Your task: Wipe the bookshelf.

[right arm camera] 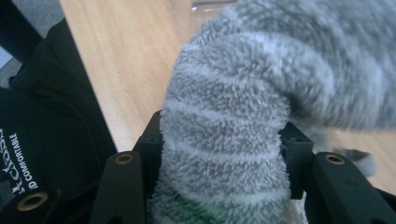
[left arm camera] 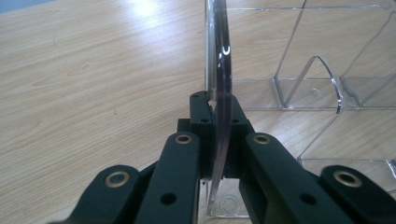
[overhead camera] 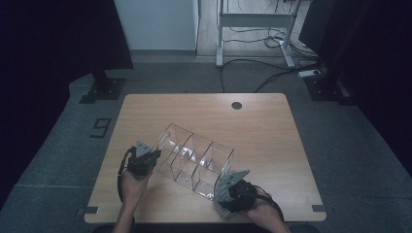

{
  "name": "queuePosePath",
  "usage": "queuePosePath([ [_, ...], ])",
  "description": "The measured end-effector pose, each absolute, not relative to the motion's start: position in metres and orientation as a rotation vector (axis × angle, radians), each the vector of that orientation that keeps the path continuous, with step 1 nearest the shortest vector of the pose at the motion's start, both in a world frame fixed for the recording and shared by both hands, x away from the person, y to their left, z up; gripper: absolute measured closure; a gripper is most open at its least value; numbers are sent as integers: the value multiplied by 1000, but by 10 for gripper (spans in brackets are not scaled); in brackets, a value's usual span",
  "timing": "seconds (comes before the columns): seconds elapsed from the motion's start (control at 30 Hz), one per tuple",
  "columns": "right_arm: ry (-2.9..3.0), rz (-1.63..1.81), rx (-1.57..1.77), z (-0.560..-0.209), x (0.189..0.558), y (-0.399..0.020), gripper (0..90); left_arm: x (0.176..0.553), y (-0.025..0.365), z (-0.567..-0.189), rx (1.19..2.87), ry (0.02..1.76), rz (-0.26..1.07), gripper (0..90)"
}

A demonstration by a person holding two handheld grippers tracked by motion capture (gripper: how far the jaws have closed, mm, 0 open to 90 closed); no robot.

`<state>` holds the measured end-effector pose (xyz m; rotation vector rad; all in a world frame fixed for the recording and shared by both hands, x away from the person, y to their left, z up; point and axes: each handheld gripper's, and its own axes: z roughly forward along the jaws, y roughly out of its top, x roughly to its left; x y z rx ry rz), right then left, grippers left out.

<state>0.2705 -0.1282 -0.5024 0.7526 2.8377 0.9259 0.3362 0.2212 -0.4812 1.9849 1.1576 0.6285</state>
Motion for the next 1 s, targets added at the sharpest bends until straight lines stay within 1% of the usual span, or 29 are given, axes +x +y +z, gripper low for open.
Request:
queuePosePath([
  [0.37, 2660, 914, 933, -484, 294, -181, 489, 337, 223, -481, 1981, 1157, 617, 866],
  [0.7, 2482, 946, 1048, -469, 309, -224, 488, 337, 223, -482, 1980, 1153, 609, 866],
  [1.0, 2394, 891, 1154, -479, 323, -250, 486, 338, 223, -482, 1981, 1151, 609, 865],
])
